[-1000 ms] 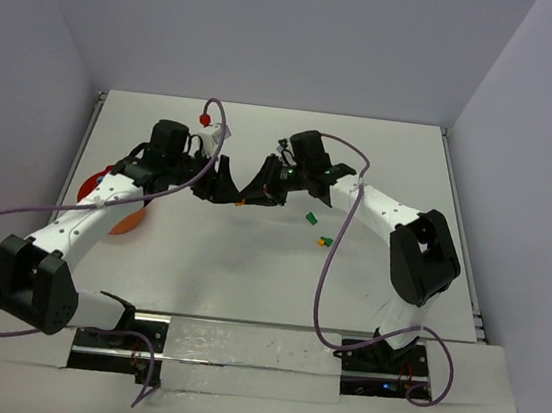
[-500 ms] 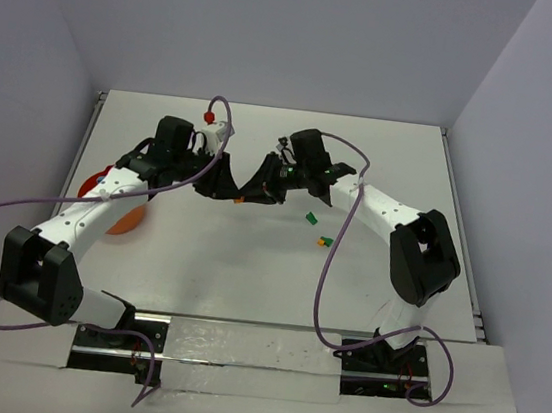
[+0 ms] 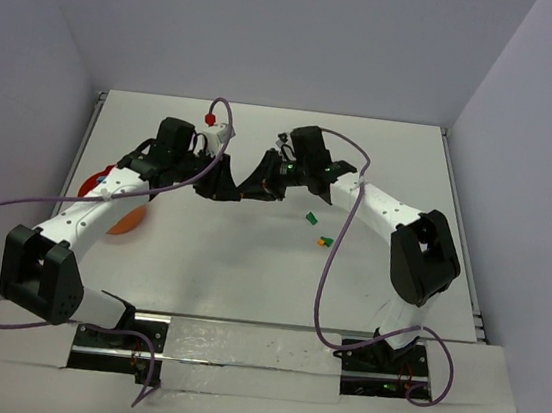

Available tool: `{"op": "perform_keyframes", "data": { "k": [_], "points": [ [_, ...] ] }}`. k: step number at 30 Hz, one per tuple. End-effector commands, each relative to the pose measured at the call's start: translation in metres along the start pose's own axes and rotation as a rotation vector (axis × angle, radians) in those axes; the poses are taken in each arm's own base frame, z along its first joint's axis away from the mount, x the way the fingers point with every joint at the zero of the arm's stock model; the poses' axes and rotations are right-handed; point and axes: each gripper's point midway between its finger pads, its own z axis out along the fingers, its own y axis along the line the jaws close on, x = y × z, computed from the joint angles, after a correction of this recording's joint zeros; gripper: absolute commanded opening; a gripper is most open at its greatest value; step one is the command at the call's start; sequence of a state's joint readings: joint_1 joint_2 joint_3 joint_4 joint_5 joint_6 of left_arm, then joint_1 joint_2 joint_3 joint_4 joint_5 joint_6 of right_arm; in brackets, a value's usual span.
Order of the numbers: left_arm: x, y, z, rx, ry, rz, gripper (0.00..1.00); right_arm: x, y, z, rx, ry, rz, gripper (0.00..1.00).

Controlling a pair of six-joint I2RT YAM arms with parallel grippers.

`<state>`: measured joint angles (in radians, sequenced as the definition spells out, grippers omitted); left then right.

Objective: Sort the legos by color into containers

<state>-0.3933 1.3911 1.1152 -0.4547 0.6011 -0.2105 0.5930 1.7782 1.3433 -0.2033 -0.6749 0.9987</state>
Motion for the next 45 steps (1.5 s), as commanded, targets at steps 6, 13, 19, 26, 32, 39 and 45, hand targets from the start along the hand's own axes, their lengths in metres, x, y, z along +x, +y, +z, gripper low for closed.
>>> {"op": "perform_keyframes", "data": {
  "k": [6, 13, 19, 26, 32, 39, 45],
  "points": [
    [0.0, -0.004, 0.002, 0.013, 0.007, -0.015, 0.19, -0.01, 0.023, -0.005, -0.044, -0.031, -0.073, 0.02],
    [-0.006, 0.002, -0.022, -0.02, -0.007, 0.013, 0.0, -0.01, 0.024, -0.01, -0.045, -0.034, -0.096, 0.99],
    [0.013, 0.032, -0.08, -0.102, 0.072, 0.206, 0.0, -0.023, 0.044, -0.03, -0.091, -0.068, -0.232, 1.0],
    [0.034, 0.064, -0.159, -0.344, 0.146, 0.482, 0.0, -0.03, 0.04, -0.057, -0.057, -0.086, -0.478, 1.0],
    [0.074, 0.088, -0.198, -0.465, 0.301, 0.717, 0.0, -0.032, 0.01, -0.067, 0.079, -0.064, -0.599, 1.0],
    [0.087, 0.127, -0.223, -0.589, 0.486, 0.814, 0.0, -0.038, -0.01, -0.075, 0.121, -0.055, -0.586, 1.0],
    [0.084, 0.157, -0.248, -0.623, 0.628, 0.81, 0.01, -0.041, -0.014, -0.076, 0.126, -0.048, -0.574, 1.0]
  ]
}}
